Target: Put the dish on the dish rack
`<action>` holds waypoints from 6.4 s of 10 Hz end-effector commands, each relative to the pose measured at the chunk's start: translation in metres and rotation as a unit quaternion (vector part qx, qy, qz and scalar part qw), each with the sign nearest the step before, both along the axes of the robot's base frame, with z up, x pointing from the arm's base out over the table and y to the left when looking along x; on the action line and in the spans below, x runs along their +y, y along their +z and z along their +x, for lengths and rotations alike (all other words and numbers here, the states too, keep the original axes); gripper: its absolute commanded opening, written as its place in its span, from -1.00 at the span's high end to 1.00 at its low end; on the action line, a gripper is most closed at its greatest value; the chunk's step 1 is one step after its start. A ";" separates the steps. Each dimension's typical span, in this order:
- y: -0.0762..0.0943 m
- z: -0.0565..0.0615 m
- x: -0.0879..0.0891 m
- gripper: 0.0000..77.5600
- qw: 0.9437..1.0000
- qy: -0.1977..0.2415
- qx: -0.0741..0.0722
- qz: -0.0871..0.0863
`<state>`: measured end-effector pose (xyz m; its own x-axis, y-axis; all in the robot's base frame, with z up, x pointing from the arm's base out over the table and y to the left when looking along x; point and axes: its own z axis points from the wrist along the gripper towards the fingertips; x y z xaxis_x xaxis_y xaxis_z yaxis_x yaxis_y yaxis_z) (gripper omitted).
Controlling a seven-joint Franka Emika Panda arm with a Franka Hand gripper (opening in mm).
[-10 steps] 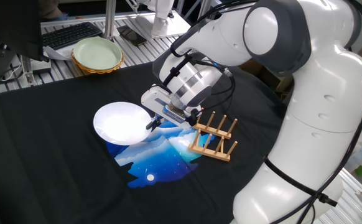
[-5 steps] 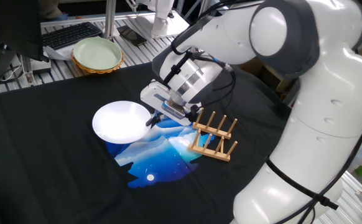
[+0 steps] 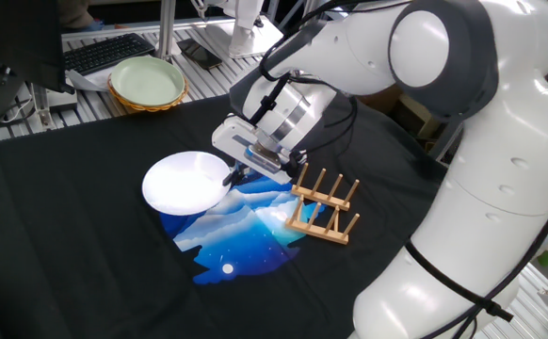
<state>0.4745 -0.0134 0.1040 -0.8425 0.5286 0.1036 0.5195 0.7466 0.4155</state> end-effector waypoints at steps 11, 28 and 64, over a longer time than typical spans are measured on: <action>0.052 -0.004 -0.006 0.97 0.995 0.028 0.033 -0.093; 0.115 -0.011 -0.019 0.97 0.980 0.066 0.070 -0.175; 0.141 -0.029 -0.043 0.97 0.946 -0.032 0.153 -0.283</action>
<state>0.4446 -0.0560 0.2434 -0.7819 0.6228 0.0261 0.6035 0.7669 -0.2183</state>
